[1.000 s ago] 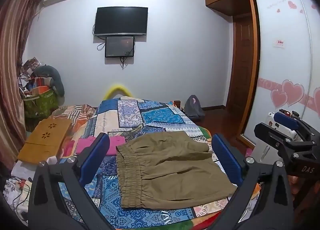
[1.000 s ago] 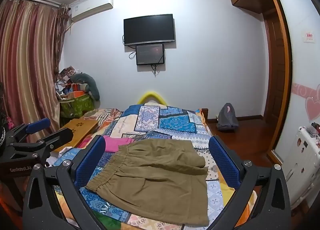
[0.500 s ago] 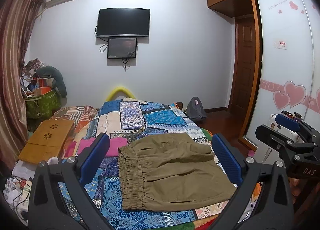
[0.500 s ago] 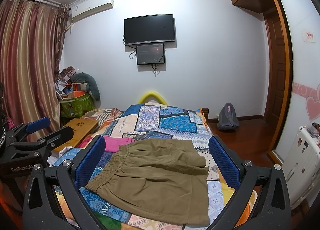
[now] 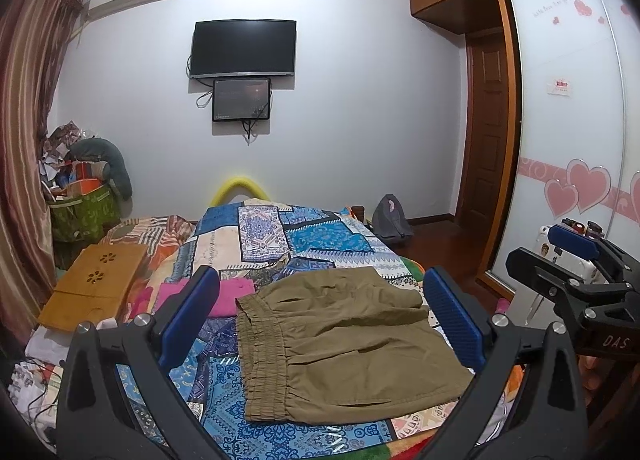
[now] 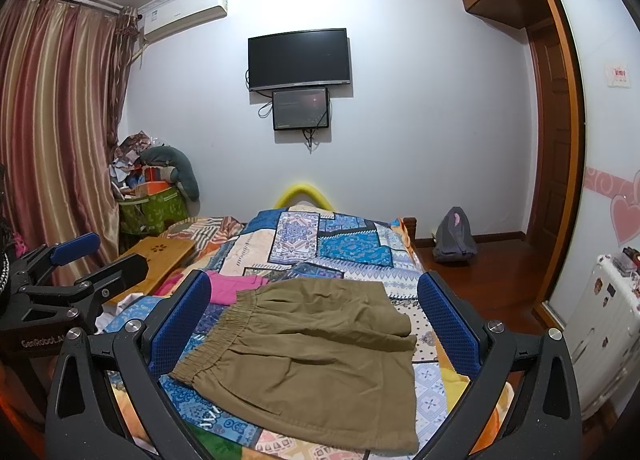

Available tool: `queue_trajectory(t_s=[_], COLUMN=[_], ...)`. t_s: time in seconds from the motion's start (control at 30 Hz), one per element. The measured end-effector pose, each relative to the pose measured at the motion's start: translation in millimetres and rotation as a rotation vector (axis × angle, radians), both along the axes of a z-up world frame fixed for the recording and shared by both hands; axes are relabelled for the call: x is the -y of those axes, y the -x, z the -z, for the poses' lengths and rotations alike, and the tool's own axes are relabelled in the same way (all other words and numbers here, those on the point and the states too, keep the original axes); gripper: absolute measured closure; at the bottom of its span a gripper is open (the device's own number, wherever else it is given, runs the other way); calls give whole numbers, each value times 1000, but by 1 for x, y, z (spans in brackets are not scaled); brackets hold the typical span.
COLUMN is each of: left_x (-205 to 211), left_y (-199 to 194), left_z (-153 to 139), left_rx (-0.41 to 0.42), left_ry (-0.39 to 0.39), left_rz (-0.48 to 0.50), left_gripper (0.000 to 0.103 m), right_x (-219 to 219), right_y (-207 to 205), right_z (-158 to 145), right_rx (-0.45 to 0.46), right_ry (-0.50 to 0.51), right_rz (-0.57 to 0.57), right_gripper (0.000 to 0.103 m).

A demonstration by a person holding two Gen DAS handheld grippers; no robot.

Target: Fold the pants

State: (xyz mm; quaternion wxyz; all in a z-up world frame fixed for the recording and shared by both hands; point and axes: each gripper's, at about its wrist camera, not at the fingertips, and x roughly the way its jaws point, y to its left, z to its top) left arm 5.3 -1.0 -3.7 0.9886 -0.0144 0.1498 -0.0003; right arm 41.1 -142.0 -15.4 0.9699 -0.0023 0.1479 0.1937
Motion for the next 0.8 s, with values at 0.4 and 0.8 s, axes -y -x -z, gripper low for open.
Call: queue_trajectory(t_s=[0.4, 0.8], left_x=[2, 2], left_y=[2, 4], left_z=[-2, -5], left_rx=[8, 23], left_ry=[3, -1], left_rz=[12, 14], left_gripper=[0, 0], right_x=[1, 2], right_y=[0, 1], right_z=[-2, -6], right_rx=[5, 17], right_ry=[3, 6], right_rz=[-4, -9], right_gripper=[0, 0])
